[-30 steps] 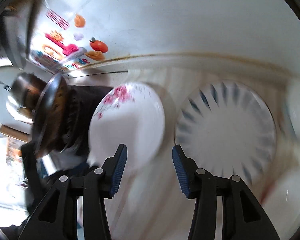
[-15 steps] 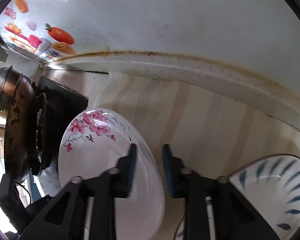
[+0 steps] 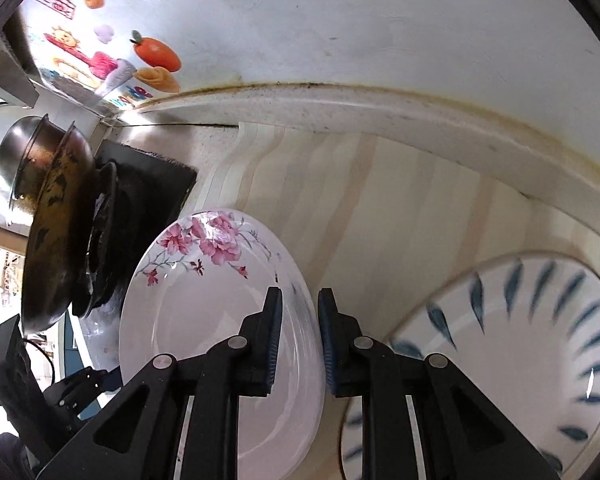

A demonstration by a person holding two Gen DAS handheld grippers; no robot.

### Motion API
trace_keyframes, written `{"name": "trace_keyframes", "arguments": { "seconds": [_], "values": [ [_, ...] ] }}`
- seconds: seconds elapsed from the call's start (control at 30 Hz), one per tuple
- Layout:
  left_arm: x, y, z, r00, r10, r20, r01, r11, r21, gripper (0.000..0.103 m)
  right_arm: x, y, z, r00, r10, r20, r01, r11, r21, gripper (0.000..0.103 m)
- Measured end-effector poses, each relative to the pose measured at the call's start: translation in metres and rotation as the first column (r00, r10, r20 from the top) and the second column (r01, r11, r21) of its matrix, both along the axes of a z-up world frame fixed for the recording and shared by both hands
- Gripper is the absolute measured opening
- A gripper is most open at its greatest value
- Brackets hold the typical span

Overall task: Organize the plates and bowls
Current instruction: 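Grasp the pink-flower plate rim with the right tool while the left tool grips it, then carry the pink-flower plate with both tools onto the grey-flower plate and release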

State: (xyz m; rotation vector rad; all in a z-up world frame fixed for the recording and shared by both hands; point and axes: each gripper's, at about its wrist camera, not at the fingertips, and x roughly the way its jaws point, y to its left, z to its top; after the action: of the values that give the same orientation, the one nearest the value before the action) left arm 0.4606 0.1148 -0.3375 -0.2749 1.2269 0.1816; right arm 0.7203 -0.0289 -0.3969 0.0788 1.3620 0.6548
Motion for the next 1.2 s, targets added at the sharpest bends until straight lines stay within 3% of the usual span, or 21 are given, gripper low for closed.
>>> {"name": "trace_keyframes", "arguments": {
  "seconds": [0.17,0.4,0.6,0.87,1.2],
  "values": [
    [-0.020,-0.022,0.027,0.999,-0.044,0.022,0.043,0.999,0.029,0.030,-0.029,-0.025,0.026,0.999,-0.024,0.037,0.024,1.000,0.018,0.020],
    [-0.052,-0.049,0.065,0.992,-0.111,0.053,0.111,0.994,0.005,0.030,-0.083,-0.079,0.076,0.994,-0.070,0.079,0.066,0.996,0.058,0.020],
    [-0.079,-0.086,0.086,0.984,-0.163,0.068,0.164,0.987,-0.005,0.030,-0.136,-0.134,0.097,0.989,-0.113,0.092,0.106,0.992,0.073,0.020],
    [-0.105,-0.141,0.085,0.967,-0.248,0.058,0.249,0.968,-0.014,0.030,-0.208,-0.221,0.095,0.976,-0.203,0.074,0.198,0.978,0.071,0.020],
    [-0.130,-0.198,0.043,0.942,-0.336,-0.018,0.335,0.942,-0.032,0.030,-0.265,-0.289,0.057,0.959,-0.284,0.016,0.283,0.958,0.047,0.020]
  ]
}}
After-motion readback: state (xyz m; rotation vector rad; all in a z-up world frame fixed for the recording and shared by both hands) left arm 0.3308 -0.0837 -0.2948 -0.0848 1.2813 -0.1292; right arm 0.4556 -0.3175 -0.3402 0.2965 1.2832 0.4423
